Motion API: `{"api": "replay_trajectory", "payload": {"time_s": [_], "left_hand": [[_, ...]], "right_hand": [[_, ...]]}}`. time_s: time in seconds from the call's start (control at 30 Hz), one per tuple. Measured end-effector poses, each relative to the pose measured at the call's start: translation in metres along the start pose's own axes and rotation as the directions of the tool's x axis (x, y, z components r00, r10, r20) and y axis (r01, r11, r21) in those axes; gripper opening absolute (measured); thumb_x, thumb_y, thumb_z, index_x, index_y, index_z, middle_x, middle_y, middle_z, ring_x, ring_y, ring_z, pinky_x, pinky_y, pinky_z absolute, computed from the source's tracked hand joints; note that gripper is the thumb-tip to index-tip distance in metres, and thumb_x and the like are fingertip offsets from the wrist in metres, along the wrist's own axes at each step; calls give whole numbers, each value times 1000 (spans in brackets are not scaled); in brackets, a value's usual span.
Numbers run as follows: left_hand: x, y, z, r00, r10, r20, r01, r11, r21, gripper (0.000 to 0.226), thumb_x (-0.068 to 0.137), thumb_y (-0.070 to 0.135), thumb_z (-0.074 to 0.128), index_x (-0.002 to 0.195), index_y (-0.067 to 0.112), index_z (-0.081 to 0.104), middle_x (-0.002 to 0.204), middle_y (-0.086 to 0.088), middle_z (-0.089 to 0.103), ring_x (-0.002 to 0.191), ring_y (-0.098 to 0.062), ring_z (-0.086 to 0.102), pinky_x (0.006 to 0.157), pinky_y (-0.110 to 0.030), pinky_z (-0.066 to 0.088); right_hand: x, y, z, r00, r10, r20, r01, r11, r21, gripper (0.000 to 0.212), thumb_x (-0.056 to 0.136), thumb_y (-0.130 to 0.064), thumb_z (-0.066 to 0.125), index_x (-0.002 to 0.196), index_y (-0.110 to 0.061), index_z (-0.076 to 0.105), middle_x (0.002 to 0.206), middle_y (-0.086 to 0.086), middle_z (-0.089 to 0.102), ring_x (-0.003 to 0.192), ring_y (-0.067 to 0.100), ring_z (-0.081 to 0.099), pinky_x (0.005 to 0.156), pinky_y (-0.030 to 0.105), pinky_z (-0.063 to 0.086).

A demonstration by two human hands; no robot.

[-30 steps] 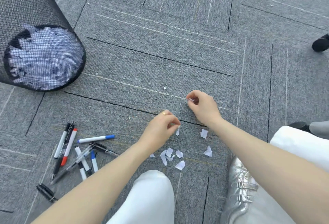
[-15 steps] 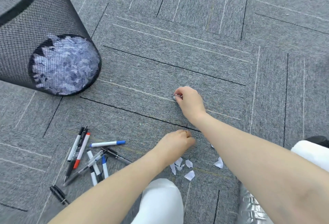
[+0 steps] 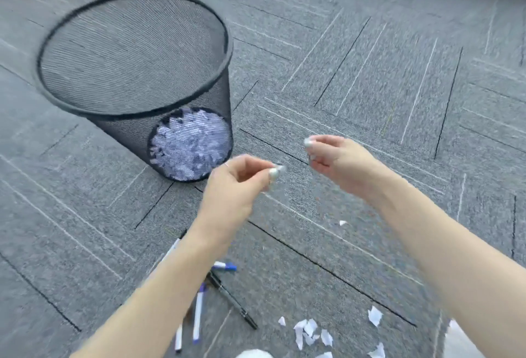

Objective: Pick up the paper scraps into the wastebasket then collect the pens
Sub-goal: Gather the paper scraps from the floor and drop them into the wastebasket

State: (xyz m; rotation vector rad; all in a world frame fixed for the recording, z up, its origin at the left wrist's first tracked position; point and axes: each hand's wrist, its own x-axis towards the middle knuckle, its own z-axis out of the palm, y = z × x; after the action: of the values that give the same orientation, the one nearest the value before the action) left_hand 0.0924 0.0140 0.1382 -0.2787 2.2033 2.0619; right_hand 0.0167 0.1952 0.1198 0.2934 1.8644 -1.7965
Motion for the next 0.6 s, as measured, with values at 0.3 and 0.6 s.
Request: {"api": "replay_trajectory", "payload": {"time_s": [0.3, 0.6], "left_hand": [[71, 117, -111, 945, 171, -278, -99, 962, 253, 25, 83, 1, 62, 62, 16, 62, 55, 0, 60, 51, -11, 54, 73, -37, 50], [69, 82, -138, 926, 183, -332, 172, 578, 798, 13, 87, 18, 59, 89, 12, 71, 99, -9, 68, 92, -26, 61, 80, -32, 45]], "right_hand": [[30, -143, 128, 865, -476, 159, 502, 803, -322, 6, 84, -10, 64, 87, -14, 60, 72, -4, 58, 56, 4, 48, 54, 14, 42], [57, -137, 170, 824, -413, 387, 524, 300, -797, 24, 86, -31, 61, 92, -10, 71, 79, 5, 68, 61, 13, 52, 59, 24, 40]]}}
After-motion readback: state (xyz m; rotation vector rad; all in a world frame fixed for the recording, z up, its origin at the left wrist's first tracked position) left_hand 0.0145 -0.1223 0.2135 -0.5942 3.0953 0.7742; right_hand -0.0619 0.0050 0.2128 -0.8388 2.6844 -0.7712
